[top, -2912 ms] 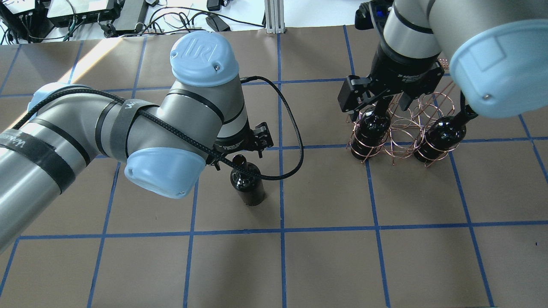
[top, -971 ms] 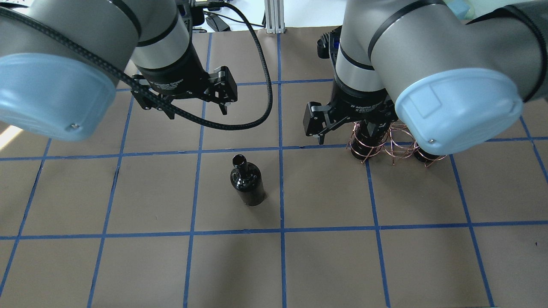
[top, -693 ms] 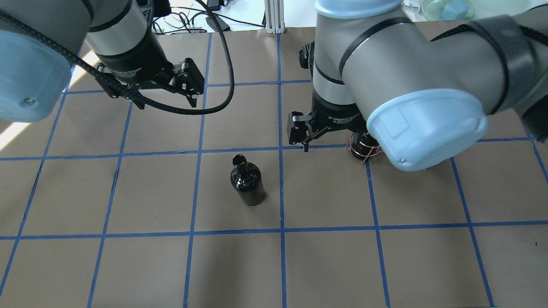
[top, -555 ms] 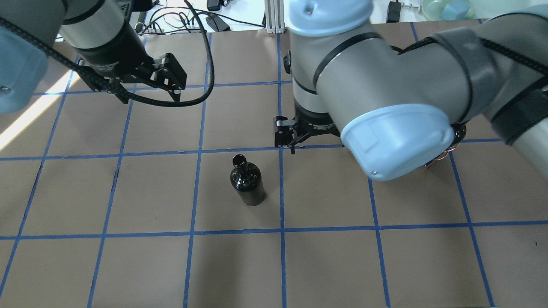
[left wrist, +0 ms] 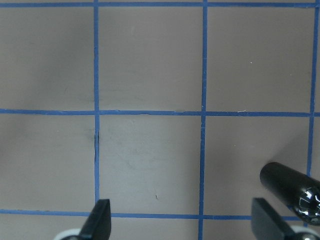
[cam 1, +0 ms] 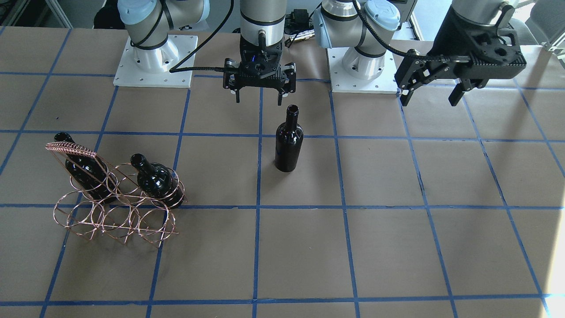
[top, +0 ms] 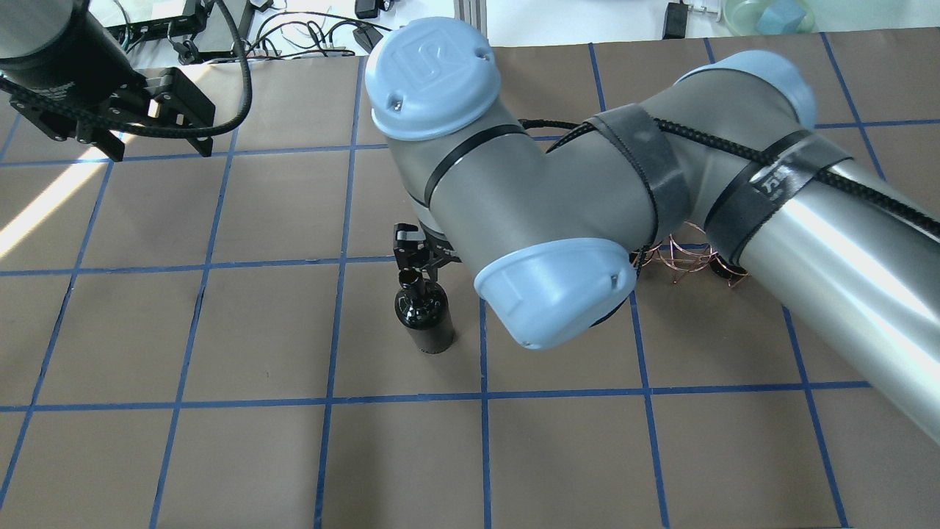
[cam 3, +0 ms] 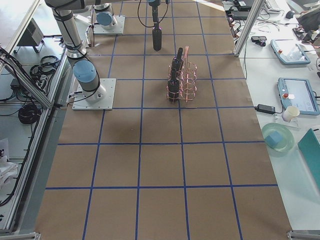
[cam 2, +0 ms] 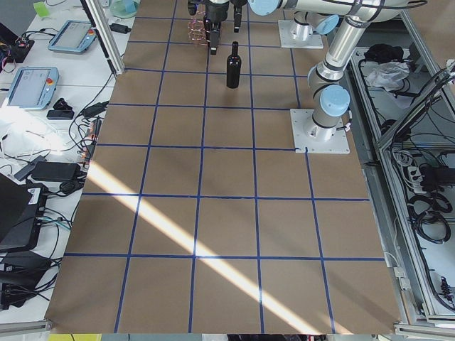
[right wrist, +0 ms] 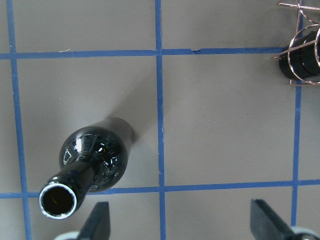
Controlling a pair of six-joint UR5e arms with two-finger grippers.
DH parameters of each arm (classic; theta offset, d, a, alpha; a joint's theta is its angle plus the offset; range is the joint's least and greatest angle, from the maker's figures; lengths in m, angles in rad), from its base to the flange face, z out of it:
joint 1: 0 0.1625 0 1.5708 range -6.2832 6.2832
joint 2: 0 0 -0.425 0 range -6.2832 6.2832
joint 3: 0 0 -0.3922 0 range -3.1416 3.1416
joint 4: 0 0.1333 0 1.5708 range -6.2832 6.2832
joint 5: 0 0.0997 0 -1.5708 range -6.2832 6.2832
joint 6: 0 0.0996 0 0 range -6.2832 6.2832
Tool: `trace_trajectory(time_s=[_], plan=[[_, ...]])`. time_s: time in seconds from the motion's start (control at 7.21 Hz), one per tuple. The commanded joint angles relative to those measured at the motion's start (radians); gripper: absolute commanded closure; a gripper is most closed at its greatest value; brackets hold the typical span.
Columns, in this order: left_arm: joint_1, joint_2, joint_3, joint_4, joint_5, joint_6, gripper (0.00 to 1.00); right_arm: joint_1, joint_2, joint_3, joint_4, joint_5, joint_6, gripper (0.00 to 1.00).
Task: Place wine into wine basket
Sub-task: 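Lower the right gripper over the bottle neck and close on it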
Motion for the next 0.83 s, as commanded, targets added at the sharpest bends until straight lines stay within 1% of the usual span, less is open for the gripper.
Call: trace_trajectory(time_s=[0.0, 0.14, 0.28, 0.42, 0.55, 0.69], plan=[[0.018, 0.002, -0.006, -0.018, -0.001, -0.009, 0.00, 0.058, 0.047, -0.001, -0.053, 0.025, 0.096, 0.00], [0.015, -0.004, -0.009, -0.018, -0.004, -0.012, 0.00, 0.065, 0.055, -0.001, -0.055, 0.034, 0.103, 0.01], [-0.002, -0.008, -0.009, -0.018, -0.003, -0.015, 0.00, 0.065, 0.060, -0.001, -0.055, 0.069, 0.117, 0.00], [-0.007, -0.005, -0.009, -0.017, 0.003, -0.014, 0.00, 0.067, 0.067, -0.003, -0.060, 0.074, 0.117, 0.00], [-0.007, -0.005, -0.009, -0.017, 0.004, -0.014, 0.00, 0.065, 0.061, -0.003, -0.045, 0.053, 0.104, 0.00], [-0.007, -0.002, -0.009, -0.017, 0.004, -0.009, 0.00, 0.065, 0.060, -0.005, -0.049, 0.054, 0.102, 0.00]])
